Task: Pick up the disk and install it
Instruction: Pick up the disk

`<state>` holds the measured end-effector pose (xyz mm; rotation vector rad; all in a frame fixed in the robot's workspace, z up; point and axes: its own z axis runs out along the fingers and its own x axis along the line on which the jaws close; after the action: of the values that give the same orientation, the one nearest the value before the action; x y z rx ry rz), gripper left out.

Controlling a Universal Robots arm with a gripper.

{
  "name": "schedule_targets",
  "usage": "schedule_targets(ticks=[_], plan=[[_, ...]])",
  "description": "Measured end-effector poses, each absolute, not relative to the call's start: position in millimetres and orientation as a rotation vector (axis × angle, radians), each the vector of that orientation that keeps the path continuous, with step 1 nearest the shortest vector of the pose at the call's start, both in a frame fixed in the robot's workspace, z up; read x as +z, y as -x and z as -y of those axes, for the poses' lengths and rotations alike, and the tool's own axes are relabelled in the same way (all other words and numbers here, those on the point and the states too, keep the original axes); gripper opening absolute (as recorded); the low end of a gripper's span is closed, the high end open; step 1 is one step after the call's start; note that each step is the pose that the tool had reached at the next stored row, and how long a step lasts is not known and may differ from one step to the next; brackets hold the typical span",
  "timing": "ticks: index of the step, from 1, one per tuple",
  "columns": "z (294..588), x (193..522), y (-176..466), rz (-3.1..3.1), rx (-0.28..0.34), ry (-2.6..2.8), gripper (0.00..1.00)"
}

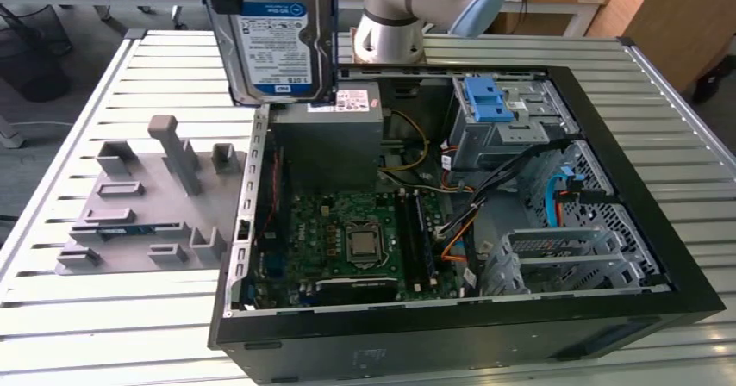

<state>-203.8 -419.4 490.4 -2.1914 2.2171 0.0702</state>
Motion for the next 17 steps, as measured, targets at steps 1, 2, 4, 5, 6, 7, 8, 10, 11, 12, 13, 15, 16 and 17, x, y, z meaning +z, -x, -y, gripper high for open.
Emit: schedule_targets(ticks=[1,2,4,5,6,7,8,10,11,12,13,15,16,17], plan=[[419,490,201,-2.217,0.07,2.191,0.36],[420,490,198,-2.217,0.07,2.191,0.36],[420,490,192,-2.217,0.07,2.191,0.36],[420,490,189,-2.217,0.07,2.191,0.36],[420,490,186,-2.217,0.07,2.191,0.36],[420,490,182,-2.217,0.07,2.191,0.36],[420,490,180,-2.217,0.07,2.191,0.36],[420,490,175,-2.217,0.07,2.191,0.36],[420,490,173,-2.217,0.07,2.191,0.36],[420,490,171,-2.217,0.07,2.191,0.36],[420,490,169,-2.217,0.07,2.191,0.36],[420,490,164,-2.217,0.07,2.191,0.36],[420,490,161,-2.217,0.07,2.191,0.36],[420,490,158,-2.217,0.07,2.191,0.36]])
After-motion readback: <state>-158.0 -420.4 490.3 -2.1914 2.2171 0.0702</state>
